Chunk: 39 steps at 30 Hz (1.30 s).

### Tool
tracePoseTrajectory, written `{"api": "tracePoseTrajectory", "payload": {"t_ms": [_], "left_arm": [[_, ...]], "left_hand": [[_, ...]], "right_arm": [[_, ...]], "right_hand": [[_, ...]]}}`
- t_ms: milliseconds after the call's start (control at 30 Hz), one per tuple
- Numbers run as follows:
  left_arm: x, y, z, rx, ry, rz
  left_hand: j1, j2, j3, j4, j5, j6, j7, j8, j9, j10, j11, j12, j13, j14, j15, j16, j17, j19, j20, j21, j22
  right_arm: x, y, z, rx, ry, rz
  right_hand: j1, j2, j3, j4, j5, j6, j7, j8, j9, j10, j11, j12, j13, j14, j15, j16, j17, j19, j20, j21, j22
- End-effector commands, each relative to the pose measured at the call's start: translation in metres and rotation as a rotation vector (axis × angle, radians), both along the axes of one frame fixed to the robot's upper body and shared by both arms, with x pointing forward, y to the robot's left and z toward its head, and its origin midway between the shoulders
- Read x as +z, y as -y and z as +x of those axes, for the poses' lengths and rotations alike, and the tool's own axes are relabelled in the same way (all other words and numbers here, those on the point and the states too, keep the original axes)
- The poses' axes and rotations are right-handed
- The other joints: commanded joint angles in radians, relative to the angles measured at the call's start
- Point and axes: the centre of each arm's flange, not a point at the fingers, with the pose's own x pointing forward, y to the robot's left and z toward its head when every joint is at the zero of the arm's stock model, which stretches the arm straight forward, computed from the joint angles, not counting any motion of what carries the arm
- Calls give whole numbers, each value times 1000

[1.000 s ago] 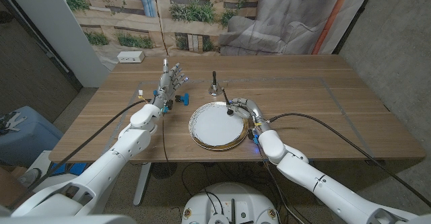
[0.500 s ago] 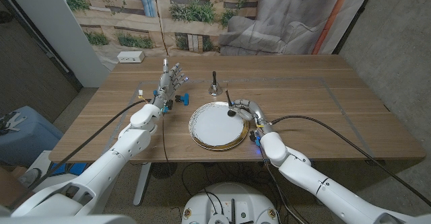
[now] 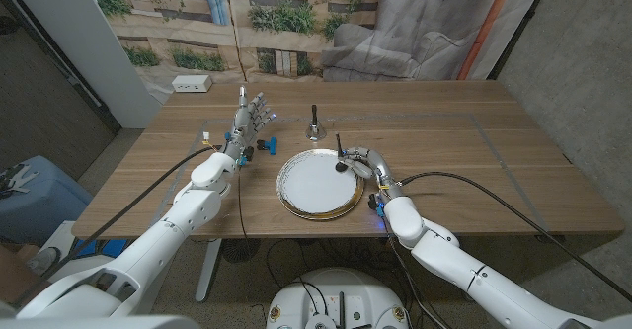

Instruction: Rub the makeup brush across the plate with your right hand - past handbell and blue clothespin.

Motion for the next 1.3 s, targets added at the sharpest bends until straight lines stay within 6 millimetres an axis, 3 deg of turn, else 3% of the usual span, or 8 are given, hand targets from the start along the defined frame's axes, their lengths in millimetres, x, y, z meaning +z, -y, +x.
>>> {"api": "tracePoseTrajectory", "payload": {"t_ms": [33,1300], "left_arm": [[0,0,0,0,0,0],[0,0,0,0,0,0]], "left_hand": [[-1,15,-2,7,3,-1,-10,4,2,-1,-11,7,3,7,-13,3,2,7,1,4,5],[-1,15,-2,7,3,-1,-10,4,2,-1,-12,7,3,6,-13,3,2,7,1,4,5]], "right_arm": [[1,2,-9,-5,12,5],[-16,8,-33,-35,-1,9]], "right_hand": [[2,8,-5,-3,6,9,0,0,2,-1,1,2,4,1,-139,1,2,-3,-18,4,2],[-3,10,-9,-1,6,12,0,-6,2,-2,2,3,4,4,-139,-1,-2,-2,-16,4,2]]}}
